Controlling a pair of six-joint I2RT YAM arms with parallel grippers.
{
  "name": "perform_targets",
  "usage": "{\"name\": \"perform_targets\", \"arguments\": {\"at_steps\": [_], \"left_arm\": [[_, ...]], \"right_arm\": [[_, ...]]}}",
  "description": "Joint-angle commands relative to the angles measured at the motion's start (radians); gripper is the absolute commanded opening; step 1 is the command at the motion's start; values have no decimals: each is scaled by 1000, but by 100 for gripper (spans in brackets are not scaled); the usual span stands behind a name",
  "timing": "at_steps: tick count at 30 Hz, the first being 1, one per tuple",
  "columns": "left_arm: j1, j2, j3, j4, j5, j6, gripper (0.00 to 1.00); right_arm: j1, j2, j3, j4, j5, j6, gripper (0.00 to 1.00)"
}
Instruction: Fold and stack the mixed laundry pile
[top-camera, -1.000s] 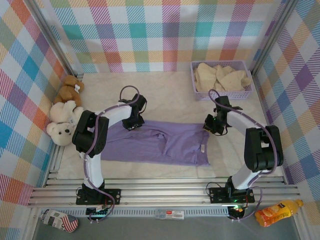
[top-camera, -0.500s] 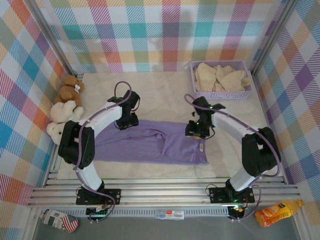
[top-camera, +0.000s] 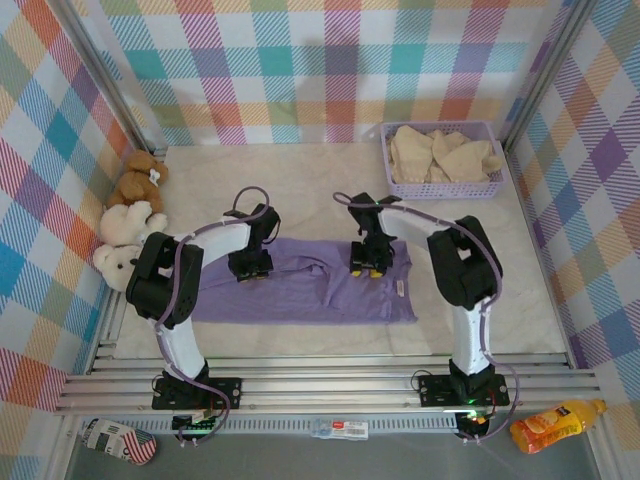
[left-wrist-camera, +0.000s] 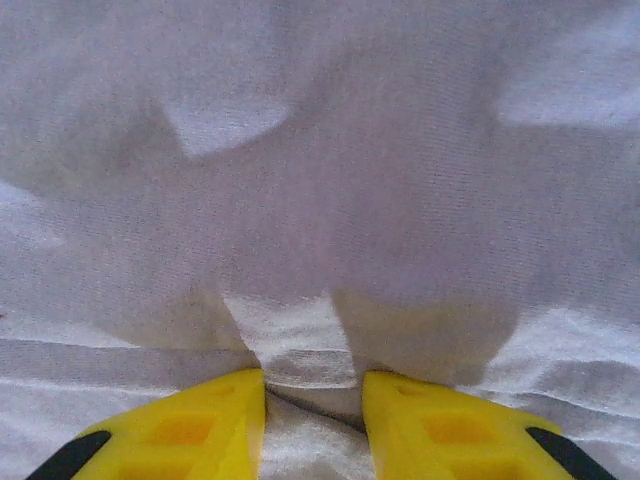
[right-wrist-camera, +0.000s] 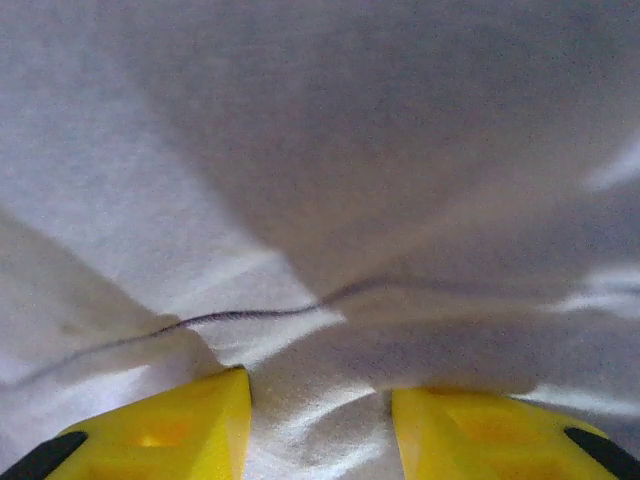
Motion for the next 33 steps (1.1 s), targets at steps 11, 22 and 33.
{"name": "perform_targets", "arguments": {"at_steps": [11, 22, 33], "left_arm": [[-180, 13, 39, 0, 219, -272, 34], [-226, -203, 126, -80, 87, -362, 48], [-205, -172, -24, -79, 75, -184, 36]], "right_arm": [[-67, 507, 890, -22, -17, -84, 46], [-93, 247, 704, 56, -117, -131, 48], [-63, -47, 105, 143, -101, 49, 49]]}}
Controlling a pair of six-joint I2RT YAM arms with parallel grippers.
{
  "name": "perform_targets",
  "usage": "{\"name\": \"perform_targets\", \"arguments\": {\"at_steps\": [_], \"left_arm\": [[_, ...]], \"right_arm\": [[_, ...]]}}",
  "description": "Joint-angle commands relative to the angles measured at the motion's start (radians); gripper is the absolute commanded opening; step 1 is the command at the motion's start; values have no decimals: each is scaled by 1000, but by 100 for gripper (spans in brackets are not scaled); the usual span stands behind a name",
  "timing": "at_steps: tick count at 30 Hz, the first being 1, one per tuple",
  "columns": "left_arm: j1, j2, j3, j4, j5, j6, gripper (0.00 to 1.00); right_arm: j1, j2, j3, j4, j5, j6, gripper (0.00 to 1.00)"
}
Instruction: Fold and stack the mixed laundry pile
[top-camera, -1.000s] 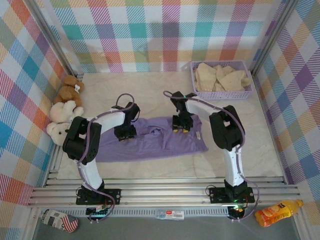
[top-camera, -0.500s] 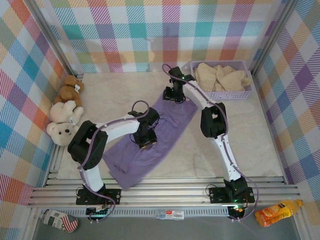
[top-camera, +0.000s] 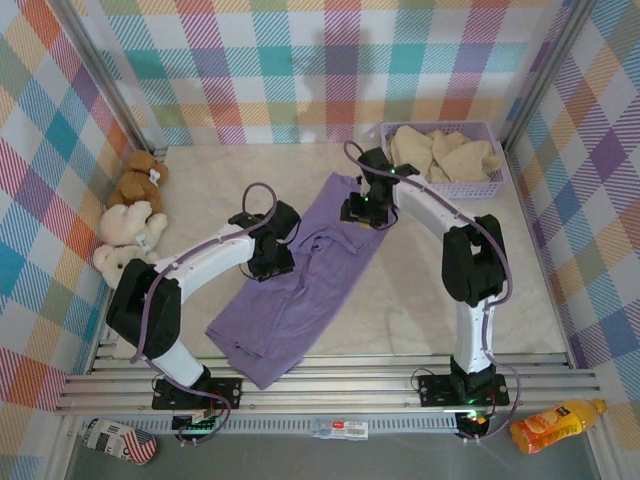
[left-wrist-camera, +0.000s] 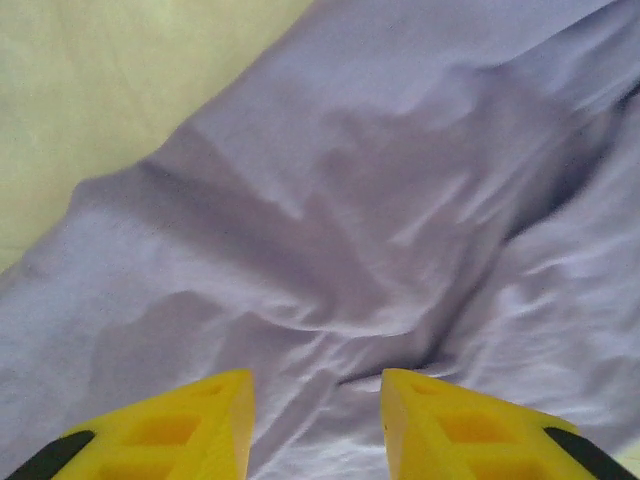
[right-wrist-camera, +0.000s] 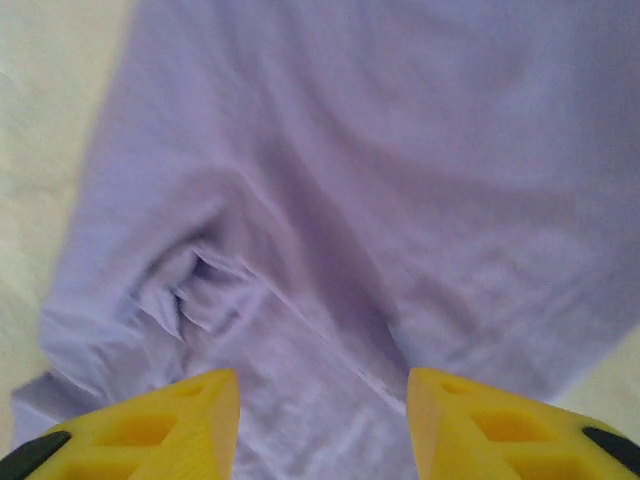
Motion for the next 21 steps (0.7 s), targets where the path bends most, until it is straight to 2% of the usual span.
{"name": "perform_targets", "arguments": {"at_steps": [1, 2, 3, 4, 7, 12, 17, 21], "left_arm": [[-1, 39, -60, -10, -3, 48, 34], [0, 48, -71, 2, -3, 50, 29], [-2, 61, -84, 17, 1, 51, 17], [-2, 76, -92, 30, 11, 53, 0], [-2, 111, -106, 59, 33, 46, 0], [-4, 141, -125, 92, 72, -18, 0], [-29, 165, -136, 156, 143, -117, 0], [-63, 223, -79, 225, 190, -198, 0]], "right_arm": [[18, -1, -98, 18, 12, 97, 49], [20, 6, -115, 23, 15, 112, 49], [24, 13, -127, 31, 14, 127, 49], [28, 29, -130, 34, 20, 142, 50], [40, 98, -87, 31, 34, 156, 51], [42, 271, 82, -1, 47, 158, 53], [35, 469, 381, -33, 62, 131, 53], [31, 645, 721, -86, 35, 93, 53]]}}
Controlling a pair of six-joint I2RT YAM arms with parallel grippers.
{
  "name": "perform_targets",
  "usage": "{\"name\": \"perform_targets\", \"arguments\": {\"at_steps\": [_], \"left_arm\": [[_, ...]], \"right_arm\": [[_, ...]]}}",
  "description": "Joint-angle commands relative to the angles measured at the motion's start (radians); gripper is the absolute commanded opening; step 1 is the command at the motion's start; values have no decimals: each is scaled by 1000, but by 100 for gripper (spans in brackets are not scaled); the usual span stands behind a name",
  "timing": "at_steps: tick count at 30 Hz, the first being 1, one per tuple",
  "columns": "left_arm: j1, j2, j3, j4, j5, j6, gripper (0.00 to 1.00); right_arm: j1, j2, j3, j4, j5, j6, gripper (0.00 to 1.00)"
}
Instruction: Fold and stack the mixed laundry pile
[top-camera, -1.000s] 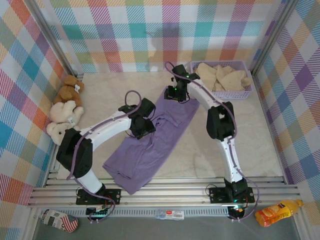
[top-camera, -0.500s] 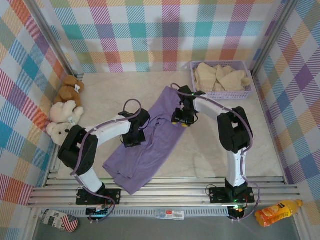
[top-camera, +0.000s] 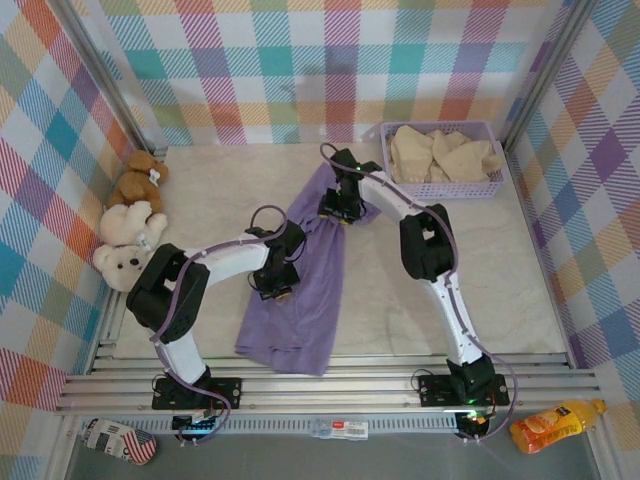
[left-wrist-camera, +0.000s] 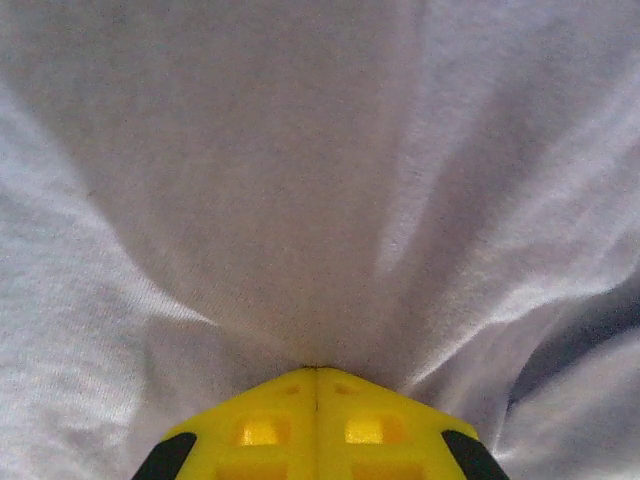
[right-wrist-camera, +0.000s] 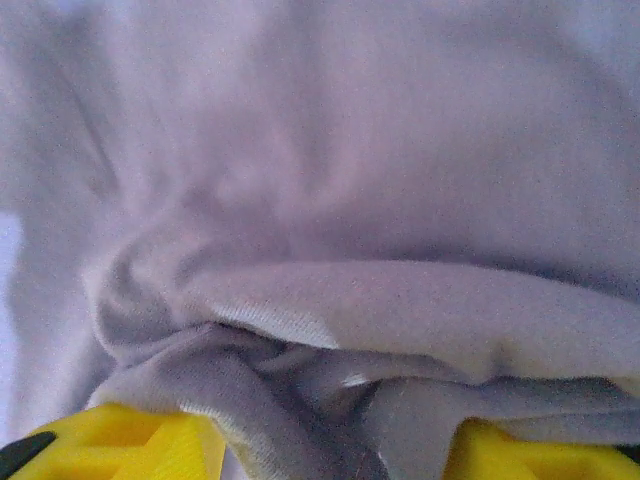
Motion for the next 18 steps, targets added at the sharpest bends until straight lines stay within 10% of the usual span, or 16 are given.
{"name": "perform_targets", "arguments": {"at_steps": [1, 6, 18], "left_arm": [[-42, 106, 43, 89, 87, -98, 0], [-85, 194, 247, 66, 118, -118, 0], [68, 243, 627, -62, 89, 92, 22]], "right_arm": [[-5, 157, 196, -39, -6, -46, 53], [-27, 200, 310, -4, -119, -97, 54], [-152, -230, -97, -155, -69, -283, 63]]}}
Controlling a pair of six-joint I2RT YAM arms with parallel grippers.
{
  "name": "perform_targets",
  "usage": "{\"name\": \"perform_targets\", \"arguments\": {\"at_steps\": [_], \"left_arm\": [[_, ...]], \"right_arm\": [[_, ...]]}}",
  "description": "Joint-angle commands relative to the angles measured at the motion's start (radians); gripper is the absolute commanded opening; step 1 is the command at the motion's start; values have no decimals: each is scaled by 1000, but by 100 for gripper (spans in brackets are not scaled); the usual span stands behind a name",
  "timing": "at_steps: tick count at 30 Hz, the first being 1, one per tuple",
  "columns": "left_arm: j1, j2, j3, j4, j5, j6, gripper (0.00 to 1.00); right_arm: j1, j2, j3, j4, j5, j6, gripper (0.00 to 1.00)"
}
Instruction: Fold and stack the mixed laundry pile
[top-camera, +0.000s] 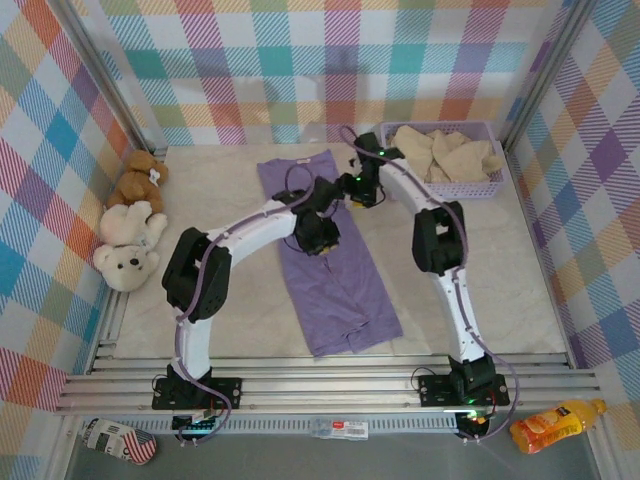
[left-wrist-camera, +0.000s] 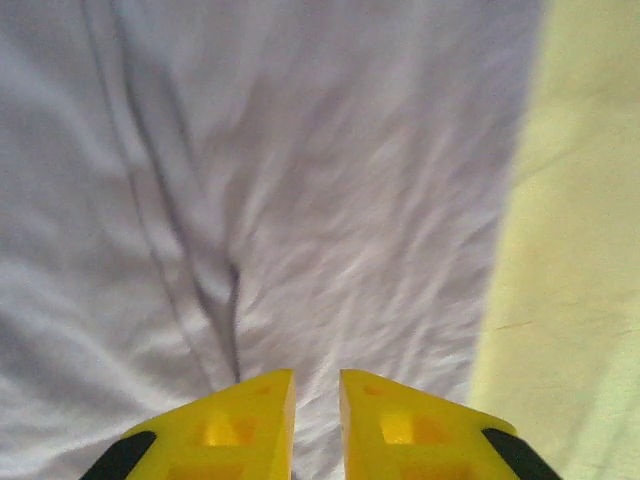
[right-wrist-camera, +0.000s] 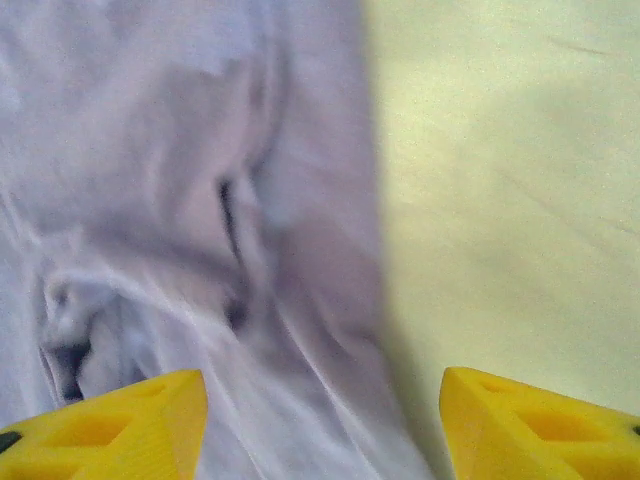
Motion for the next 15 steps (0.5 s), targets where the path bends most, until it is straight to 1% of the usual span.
{"name": "perform_targets", "arguments": {"at_steps": [1, 3, 5, 8, 12, 15], "left_arm": [[100, 40, 113, -56, -11, 105, 22], [153, 86, 187, -44, 11, 136, 22], [196, 150, 277, -35, 16, 168, 22], [255, 285, 468, -62, 7, 209, 21], [315, 472, 742, -114, -7, 235, 20], [349, 570, 845, -111, 12, 214, 20]], "right_arm": [[-19, -214, -152, -87, 29, -88, 63], [-17, -323, -291, -81, 10, -100, 62], [-14, -436, -455, -56, -38, -90, 61], [18, -608, -705, -13, -101, -75, 60], [114, -791, -958, -20, -123, -42, 60], [189, -889, -1103, -14, -145, 1, 59]]}}
